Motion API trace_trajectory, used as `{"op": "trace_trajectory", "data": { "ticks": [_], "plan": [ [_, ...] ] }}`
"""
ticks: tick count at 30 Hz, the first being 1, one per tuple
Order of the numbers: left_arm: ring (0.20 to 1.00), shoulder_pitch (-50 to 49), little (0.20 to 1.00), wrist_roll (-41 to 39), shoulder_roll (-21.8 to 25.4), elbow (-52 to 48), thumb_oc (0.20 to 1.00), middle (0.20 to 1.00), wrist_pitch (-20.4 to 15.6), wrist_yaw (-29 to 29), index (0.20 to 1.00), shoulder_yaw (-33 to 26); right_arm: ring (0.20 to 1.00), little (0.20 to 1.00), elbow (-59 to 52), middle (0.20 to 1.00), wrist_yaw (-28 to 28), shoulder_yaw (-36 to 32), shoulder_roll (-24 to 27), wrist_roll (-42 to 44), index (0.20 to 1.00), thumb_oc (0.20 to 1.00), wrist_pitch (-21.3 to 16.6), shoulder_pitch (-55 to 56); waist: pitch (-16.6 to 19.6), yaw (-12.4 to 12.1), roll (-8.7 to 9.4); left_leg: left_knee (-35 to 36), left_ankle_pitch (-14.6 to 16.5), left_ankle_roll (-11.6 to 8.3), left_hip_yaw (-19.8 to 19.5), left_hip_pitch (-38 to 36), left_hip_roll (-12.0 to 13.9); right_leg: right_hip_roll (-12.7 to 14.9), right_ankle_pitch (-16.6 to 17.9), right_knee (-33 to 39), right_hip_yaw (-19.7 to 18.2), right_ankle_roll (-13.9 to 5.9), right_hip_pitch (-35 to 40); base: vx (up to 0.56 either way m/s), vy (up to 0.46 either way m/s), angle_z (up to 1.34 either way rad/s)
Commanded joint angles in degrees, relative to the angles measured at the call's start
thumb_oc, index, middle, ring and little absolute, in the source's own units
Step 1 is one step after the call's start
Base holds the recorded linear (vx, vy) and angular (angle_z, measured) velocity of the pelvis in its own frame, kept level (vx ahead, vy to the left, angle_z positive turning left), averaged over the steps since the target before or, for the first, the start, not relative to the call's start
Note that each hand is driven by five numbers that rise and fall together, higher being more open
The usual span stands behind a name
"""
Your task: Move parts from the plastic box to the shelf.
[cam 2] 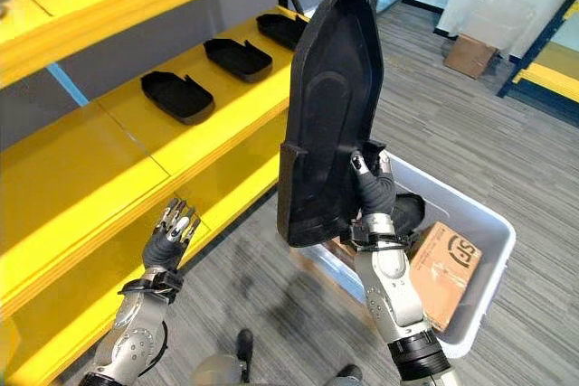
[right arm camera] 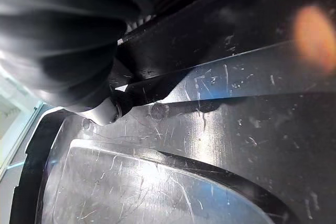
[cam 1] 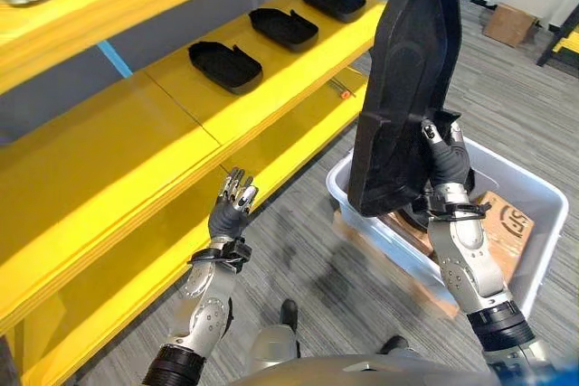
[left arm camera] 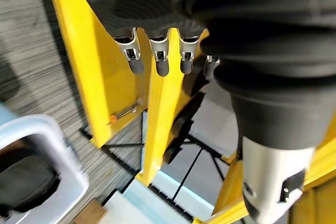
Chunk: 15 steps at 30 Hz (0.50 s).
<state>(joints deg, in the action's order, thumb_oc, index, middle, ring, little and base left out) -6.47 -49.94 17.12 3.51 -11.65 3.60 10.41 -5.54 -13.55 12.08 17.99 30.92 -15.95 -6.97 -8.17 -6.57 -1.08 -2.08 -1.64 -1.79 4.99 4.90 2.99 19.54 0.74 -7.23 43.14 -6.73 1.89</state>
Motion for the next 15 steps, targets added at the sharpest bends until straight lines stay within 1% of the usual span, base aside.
{"op": "trace_trajectory", "data": {
  "ticks": [1,2,4,6,7,8,9,10,11,12,13,14,15],
  "plan": [
    [1.0,0.71,1.0,2.49,2.49,-3.25,1.0,1.0,-2.62,-1.54,1.0,-2.28,0.2,0.2,-3.39,0.2,1.59,-1.1,-0.4,-1.78,0.2,0.2,-2.48,-3.94,1.39,-1.97,1.53,-3.1,7.62,0.01,-0.95,-1.61,0.43,2.65,6.24,5.18,-1.89,-4.57,1.11,-0.02,0.31,0.17],
    [1.0,0.58,1.0,2.51,2.66,-3.53,1.0,1.0,-2.6,-1.58,1.0,-2.72,0.2,0.2,-3.23,0.2,1.65,-1.24,-0.71,-1.6,0.2,0.2,-2.34,-4.26,1.46,-2.24,1.81,-3.14,8.04,0.64,-1.44,-1.29,-0.46,3.18,6.61,5.23,-1.81,-4.92,1.21,-0.02,0.317,0.23],
    [1.0,0.63,1.0,3.18,2.8,-3.51,1.0,1.0,-2.53,-1.24,1.0,-2.97,0.2,0.2,-2.68,0.2,1.75,-1.37,-1.66,-1.33,0.2,0.2,-2.17,-4.26,1.56,-3.01,2.29,-3.06,8.11,1.63,-2.73,-0.92,-2.71,4.64,8.72,5.1,-1.97,-6.11,1.76,-0.01,0.323,0.32],
    [1.0,1.22,1.0,3.38,3.04,-3.13,1.0,1.0,-2.46,-1.14,1.0,-2.82,0.2,0.2,-2.19,0.2,1.66,-1.66,-2.19,-0.97,0.2,0.2,-2.04,-3.98,1.66,-3.0,2.32,-2.68,8.23,2.48,-4.16,-0.87,-4.03,4.97,8.78,3.99,-3.95,-5.99,1.48,0.01,0.276,0.46],
    [1.0,1.27,1.0,3.89,3.28,-3.02,1.0,1.0,-2.31,-1.17,1.0,-2.78,0.2,0.2,-2.17,0.2,1.6,-1.72,-2.39,-1.35,0.2,0.2,-1.92,-3.82,1.77,-2.83,2.18,-2.55,8.25,2.87,-4.55,-1.04,-4.56,5.25,8.94,2.89,-5.4,-6.0,1.22,0.03,0.277,0.88],
    [1.0,1.47,1.0,4.42,3.69,-3.07,1.0,1.0,-2.25,-1.26,1.0,-2.62,0.2,0.2,-2.67,0.2,1.47,-2.26,-2.08,-2.31,0.2,0.2,-1.74,-3.2,1.86,-2.26,2.01,-2.23,8.22,3.27,-5.4,-1.24,-5.04,4.6,8.3,1.81,-8.41,-5.46,0.53,-0.01,0.287,0.83],
    [1.0,1.75,1.0,4.99,3.94,-2.87,1.0,1.0,-2.31,-1.37,1.0,-2.28,0.2,0.2,-2.97,0.2,1.72,-2.83,-1.91,-2.44,0.2,0.2,-1.71,-2.56,1.93,-1.35,2.18,-1.55,6.76,3.96,-6.29,-0.95,-6.13,3.72,8.3,1.91,-11.49,-4.01,-0.58,0.01,0.248,0.81],
    [1.0,2.03,1.0,5.36,4.14,-2.82,1.0,1.0,-2.28,-1.47,1.0,-1.86,0.2,0.2,-3.18,0.2,1.98,-3.38,-1.84,-2.17,0.2,0.2,-1.7,-1.98,2.36,-0.6,2.06,-0.52,6.19,4.16,-7.68,-1.31,-6.47,1.69,7.24,1.68,-16.72,-3.3,-2.0,0.04,0.237,0.61],
    [1.0,3.11,1.0,5.56,4.47,-1.93,1.0,1.0,-2.26,-1.39,1.0,-0.82,0.2,0.2,-3.22,0.2,1.91,-4.27,-1.53,-1.98,0.2,0.2,-1.89,-1.16,2.48,1.84,1.81,0.11,5.17,4.72,-10.62,-1.53,-7.39,-2.76,4.95,0.29,-26.05,-1.86,-4.04,0.09,0.201,1.06],
    [1.0,3.24,1.0,5.54,4.21,-1.52,1.0,1.0,-2.17,-1.7,1.0,-0.52,0.2,0.2,-3.78,0.2,2.28,-4.53,-1.13,-1.66,0.2,0.2,-1.6,-0.3,2.47,2.48,1.58,0.67,4.64,4.91,-11.56,-1.9,-7.63,-4.93,2.93,-1.15,-29.4,-1.37,-5.42,0.11,0.275,1.42],
    [1.0,3.07,1.0,6.41,3.55,-1.63,1.0,1.0,-1.33,-2.28,1.0,0.67,0.2,0.2,-4.37,0.2,3.68,-5.19,-0.85,-0.48,0.2,0.2,-1.57,1.91,2.28,4.42,1.32,2.71,2.98,5.55,-14.03,-3.41,-8.3,-11.68,-2.18,-4.96,-34.6,0.57,-7.71,0.07,0.2,1.41],
    [1.0,3.07,1.0,6.42,3.54,-1.63,1.0,1.0,-1.32,-2.28,1.0,0.68,0.2,0.2,-4.38,0.2,3.69,-5.21,-0.84,-0.47,0.2,0.2,-1.56,1.92,2.39,4.45,1.31,2.79,2.84,5.54,-14.07,-3.27,-8.31,-11.67,-2.1,-4.97,-34.57,0.59,-7.87,0.08,0.185,1.15],
    [1.0,2.61,1.0,6.65,3.45,-2.04,1.0,1.0,-0.79,-2.93,1.0,1.02,0.2,0.2,-4.82,0.2,4.35,-6.16,-0.32,-0.2,0.2,0.2,-1.75,3.59,2.7,5.5,2.0,3.74,1.95,5.57,-15.4,-3.59,-9.14,-15.93,-3.72,-4.95,-35.56,1.54,-8.67,0.04,0.068,0.73]
  ]
}}
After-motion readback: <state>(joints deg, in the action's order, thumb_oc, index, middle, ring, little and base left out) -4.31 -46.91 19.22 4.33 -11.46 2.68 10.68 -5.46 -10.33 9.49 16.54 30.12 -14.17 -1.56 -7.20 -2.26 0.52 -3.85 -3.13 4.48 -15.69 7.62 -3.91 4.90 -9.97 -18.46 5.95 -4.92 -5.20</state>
